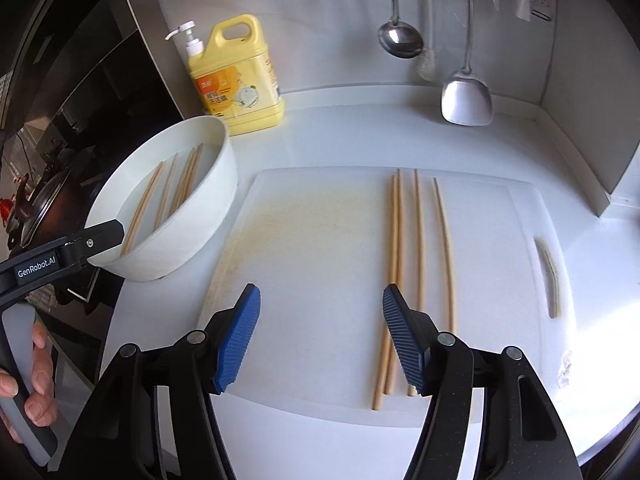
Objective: Organize utensils
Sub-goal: 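Move both open tools back over the chopsticks on the cutting board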
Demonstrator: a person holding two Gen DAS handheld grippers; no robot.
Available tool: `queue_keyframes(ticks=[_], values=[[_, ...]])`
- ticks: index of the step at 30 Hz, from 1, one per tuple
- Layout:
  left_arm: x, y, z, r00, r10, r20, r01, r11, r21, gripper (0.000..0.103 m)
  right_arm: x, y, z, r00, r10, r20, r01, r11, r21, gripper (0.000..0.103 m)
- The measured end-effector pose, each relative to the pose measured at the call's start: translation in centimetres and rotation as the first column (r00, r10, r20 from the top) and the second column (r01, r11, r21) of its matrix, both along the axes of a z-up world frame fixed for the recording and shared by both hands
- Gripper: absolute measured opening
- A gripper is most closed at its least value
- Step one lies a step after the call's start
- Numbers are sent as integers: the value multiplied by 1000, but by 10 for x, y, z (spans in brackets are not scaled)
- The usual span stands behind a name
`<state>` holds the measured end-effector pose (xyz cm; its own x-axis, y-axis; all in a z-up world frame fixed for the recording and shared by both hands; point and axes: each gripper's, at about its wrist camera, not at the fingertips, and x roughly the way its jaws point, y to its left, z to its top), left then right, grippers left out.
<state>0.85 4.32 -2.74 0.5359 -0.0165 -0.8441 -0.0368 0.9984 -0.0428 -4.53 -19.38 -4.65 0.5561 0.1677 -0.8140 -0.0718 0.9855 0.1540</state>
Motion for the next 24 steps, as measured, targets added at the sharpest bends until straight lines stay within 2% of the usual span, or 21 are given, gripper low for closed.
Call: queue_keyframes(ticks=[6, 13, 19, 24], values=[[-13, -41, -1, 1000, -28, -8, 28, 1000, -10, 96, -23, -53, 0, 998, -52, 24, 52, 999, -5, 63], [-26, -76, -2, 1000, -9, 0, 9, 1000, 7, 96, -37, -108, -11, 996, -90, 27, 90, 996, 1, 63], [-30, -98, -11, 1000, -2, -17, 3, 1000, 14, 96, -36, -134, -25, 996, -89, 10, 90, 996, -17, 63], [-27, -114, -20, 1000, -24, -16, 25, 999, 22, 96, -27, -138, -35, 996, -86, 14, 87, 996, -27, 63]])
